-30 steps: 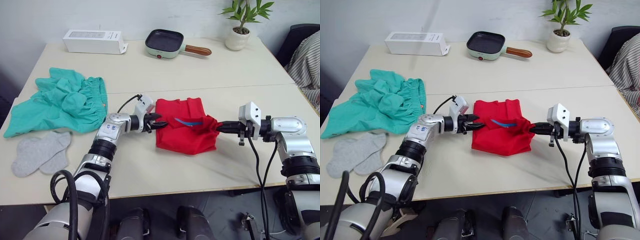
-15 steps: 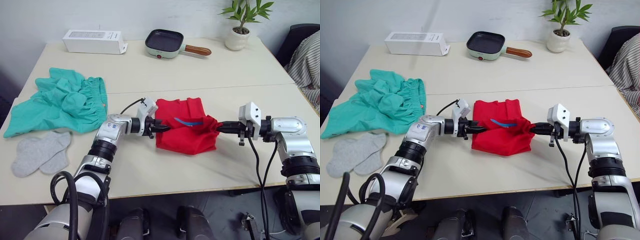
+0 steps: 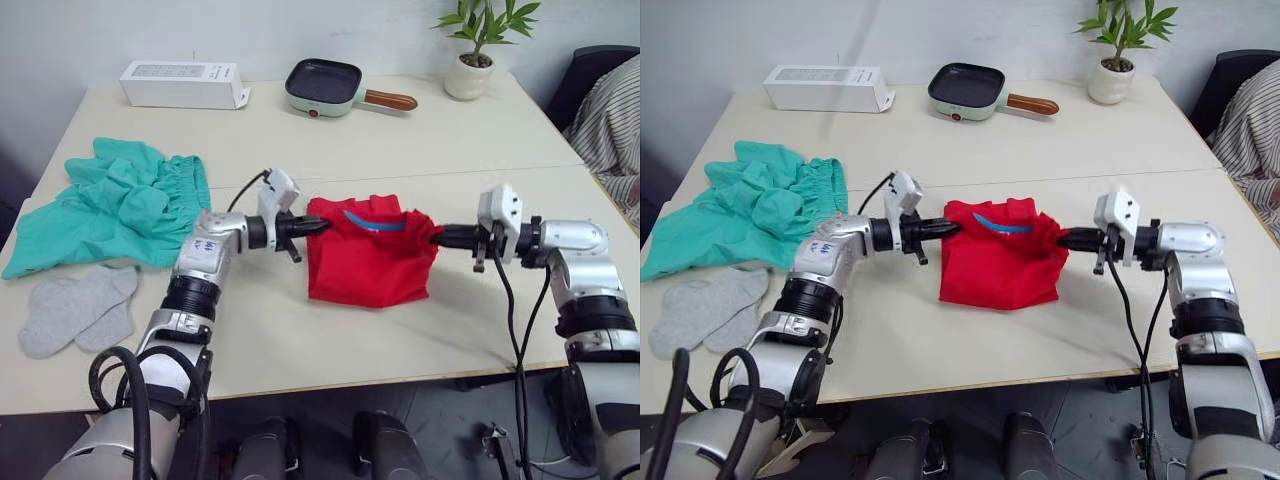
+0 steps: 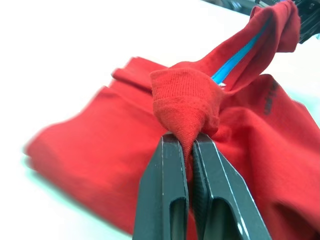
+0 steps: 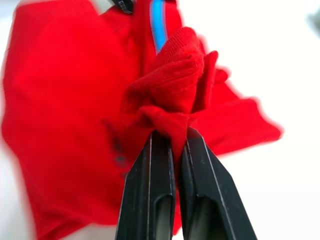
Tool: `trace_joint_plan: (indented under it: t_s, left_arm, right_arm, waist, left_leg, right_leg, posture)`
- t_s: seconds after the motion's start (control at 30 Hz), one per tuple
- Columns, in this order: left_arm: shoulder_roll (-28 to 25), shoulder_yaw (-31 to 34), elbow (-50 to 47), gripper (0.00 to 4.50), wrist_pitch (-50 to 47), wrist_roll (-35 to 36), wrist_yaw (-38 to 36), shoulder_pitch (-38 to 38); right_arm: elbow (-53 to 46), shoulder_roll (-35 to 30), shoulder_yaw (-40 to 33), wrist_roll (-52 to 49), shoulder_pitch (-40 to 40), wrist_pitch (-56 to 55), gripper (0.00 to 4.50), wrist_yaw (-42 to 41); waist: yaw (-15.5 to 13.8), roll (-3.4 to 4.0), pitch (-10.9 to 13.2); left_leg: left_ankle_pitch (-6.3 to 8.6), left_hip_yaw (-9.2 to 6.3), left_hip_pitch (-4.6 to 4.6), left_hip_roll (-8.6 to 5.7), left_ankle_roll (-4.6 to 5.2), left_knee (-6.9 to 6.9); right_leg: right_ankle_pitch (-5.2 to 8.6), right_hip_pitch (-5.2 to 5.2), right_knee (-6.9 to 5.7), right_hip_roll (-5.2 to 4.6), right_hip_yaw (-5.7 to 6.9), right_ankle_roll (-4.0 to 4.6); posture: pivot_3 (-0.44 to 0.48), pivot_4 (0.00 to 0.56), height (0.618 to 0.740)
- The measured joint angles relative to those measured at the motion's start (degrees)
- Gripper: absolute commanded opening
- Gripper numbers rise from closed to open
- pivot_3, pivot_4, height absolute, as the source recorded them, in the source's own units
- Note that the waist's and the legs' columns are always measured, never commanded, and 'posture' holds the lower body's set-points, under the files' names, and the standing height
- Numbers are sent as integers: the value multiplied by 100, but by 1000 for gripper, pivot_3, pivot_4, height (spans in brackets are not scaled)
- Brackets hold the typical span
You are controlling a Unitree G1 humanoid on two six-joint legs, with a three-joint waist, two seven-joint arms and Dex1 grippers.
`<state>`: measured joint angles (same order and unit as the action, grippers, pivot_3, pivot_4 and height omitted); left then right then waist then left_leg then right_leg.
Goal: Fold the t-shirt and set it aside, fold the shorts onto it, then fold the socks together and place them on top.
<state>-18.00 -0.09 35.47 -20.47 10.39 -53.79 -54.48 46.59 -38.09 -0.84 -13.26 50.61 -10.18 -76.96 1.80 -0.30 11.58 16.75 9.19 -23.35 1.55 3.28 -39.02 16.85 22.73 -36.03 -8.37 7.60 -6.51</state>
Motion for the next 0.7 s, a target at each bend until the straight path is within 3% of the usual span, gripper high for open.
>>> trace_joint_plan:
  t_s: [0.3,0.6,0.7]
  left_arm:
    - [80,80,1979,61,1008,-300,661,-827]
    - [174,180,3084,61,1753,-492,1159,-1104]
    - [192,237,3106,804,1879,-497,1308,-1104]
  right_arm:
    - [1972,530,121,922,1105,-624,0,1302]
    - [2661,942,232,1471,1291,-727,0,2317]
    - [2713,984,118,1450,1292,-720,772,2367]
  waist:
    - [-12,0,0]
    - [42,0,0]
    - [73,0,0]
  left_leg:
    - [-1,1,-10,-7,4,5]
    - [-1,4,-9,-4,4,10]
    - [-1,4,-9,-4,4,10]
  right_leg:
    - [-2,-1,-6,6,7,-4]
    - [-2,1,-8,14,4,-4]
    - [-2,1,-9,15,3,-4]
  posture:
    - [0,150,740]
    - [0,150,740]
    - [0,150,740]
